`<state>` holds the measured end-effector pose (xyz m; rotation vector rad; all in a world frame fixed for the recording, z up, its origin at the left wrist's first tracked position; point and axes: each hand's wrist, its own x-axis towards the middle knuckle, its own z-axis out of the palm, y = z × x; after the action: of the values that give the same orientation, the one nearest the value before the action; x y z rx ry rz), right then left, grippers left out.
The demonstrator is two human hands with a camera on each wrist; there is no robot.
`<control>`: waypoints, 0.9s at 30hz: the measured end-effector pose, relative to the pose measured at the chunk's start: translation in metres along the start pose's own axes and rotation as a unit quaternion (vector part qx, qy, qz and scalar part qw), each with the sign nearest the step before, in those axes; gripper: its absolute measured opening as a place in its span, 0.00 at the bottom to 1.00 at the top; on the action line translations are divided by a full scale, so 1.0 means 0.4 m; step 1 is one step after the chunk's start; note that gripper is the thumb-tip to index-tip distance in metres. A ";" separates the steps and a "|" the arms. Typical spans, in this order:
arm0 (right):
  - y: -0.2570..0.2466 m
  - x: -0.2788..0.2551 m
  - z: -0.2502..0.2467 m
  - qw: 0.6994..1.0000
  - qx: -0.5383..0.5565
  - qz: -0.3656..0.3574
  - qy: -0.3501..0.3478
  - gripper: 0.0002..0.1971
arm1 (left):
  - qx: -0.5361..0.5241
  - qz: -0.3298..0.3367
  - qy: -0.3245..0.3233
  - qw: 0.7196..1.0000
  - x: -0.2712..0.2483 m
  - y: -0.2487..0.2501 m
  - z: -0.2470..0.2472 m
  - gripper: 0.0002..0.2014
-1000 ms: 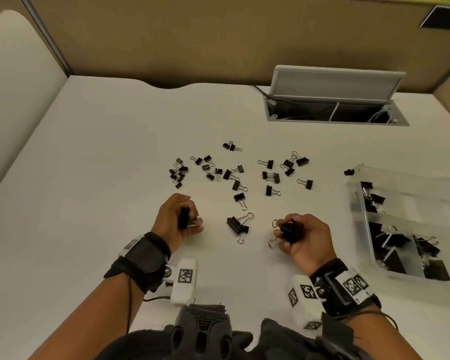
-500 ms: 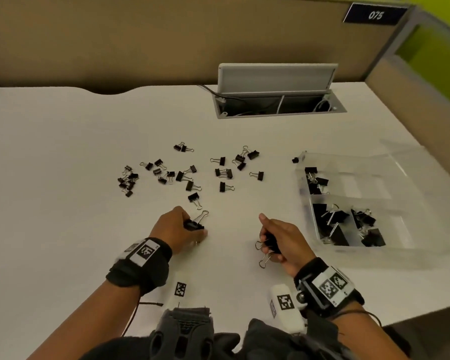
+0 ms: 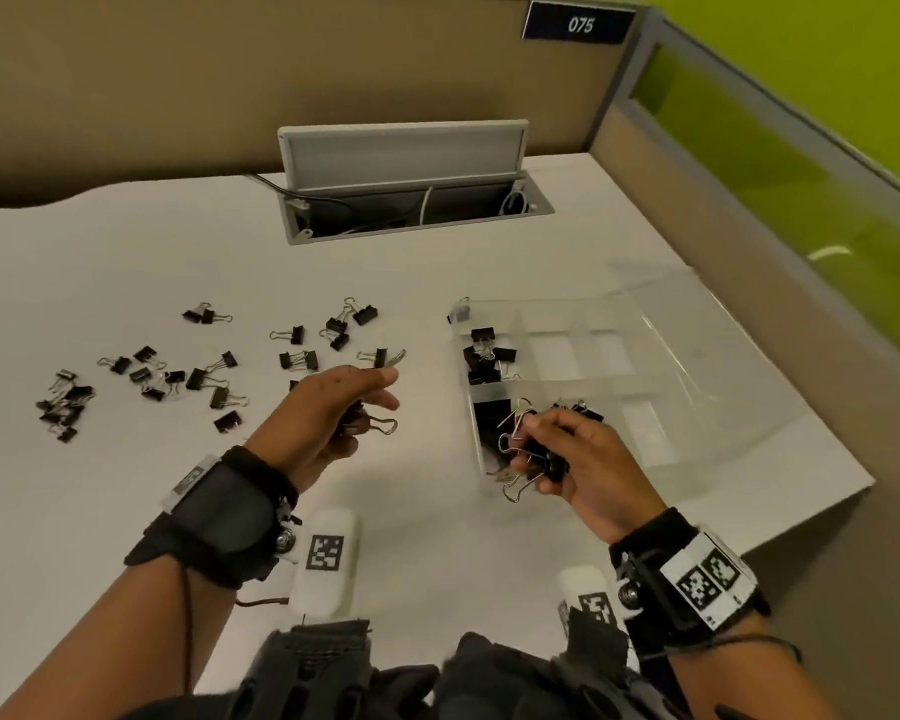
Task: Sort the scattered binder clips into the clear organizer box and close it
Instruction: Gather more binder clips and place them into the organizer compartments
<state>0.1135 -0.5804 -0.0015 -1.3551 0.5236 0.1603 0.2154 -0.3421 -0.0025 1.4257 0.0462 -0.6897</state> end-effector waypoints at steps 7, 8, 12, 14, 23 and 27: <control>-0.029 0.033 -0.222 0.988 -0.049 -0.058 0.133 0.06 | 0.018 -0.046 -0.105 0.993 0.086 -0.024 0.280 0.15; -0.023 0.044 -0.234 0.987 -0.081 -0.051 0.131 0.07 | 0.039 -0.047 -0.110 0.992 0.101 -0.032 0.322 0.17; -0.006 0.071 -0.238 0.949 -0.306 -0.019 0.077 0.20 | 0.133 -0.021 -0.097 0.986 0.155 -0.065 0.449 0.21; -0.014 0.068 -0.235 0.927 -0.371 -0.032 0.039 0.24 | 0.233 0.002 -0.098 0.968 0.171 -0.074 0.479 0.22; -0.048 0.055 -0.250 0.869 -0.486 -0.091 0.022 0.25 | 0.256 0.034 -0.137 0.956 0.138 -0.057 0.416 0.20; -0.007 0.105 -0.213 0.791 -0.600 -0.120 0.011 0.13 | 0.125 0.027 -0.098 0.987 0.095 -0.047 0.282 0.15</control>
<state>0.1288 -0.6703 -0.0282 -2.6656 0.2190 0.2899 0.1960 -0.4606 -0.0152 1.5846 -0.2400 -0.8092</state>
